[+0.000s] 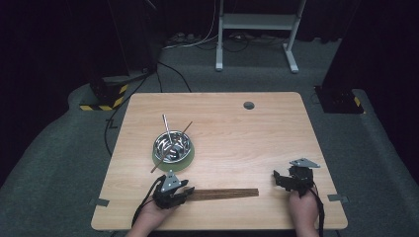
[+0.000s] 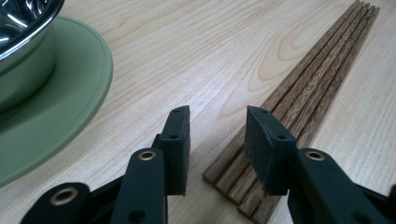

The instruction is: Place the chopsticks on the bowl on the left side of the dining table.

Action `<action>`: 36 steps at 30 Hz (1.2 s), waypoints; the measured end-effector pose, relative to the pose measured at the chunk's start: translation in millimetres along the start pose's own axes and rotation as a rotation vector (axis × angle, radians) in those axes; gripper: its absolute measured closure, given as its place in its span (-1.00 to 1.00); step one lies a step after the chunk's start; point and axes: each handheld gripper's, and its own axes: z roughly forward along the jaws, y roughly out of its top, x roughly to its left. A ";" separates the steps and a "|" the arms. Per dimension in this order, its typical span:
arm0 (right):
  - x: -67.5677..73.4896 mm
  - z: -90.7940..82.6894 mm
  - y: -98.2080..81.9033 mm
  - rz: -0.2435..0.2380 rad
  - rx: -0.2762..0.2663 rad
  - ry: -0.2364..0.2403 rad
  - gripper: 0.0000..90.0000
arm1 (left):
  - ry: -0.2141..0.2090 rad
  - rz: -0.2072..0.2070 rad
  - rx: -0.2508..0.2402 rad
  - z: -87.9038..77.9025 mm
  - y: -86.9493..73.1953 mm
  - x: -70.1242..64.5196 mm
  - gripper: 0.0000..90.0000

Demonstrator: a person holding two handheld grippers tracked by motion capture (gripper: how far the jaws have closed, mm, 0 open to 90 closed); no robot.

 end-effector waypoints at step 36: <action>-0.2 0.2 -0.2 -0.007 -0.005 -0.001 -0.68 | 0.088 0.033 -0.004 6.3 0.8 7.2 0.32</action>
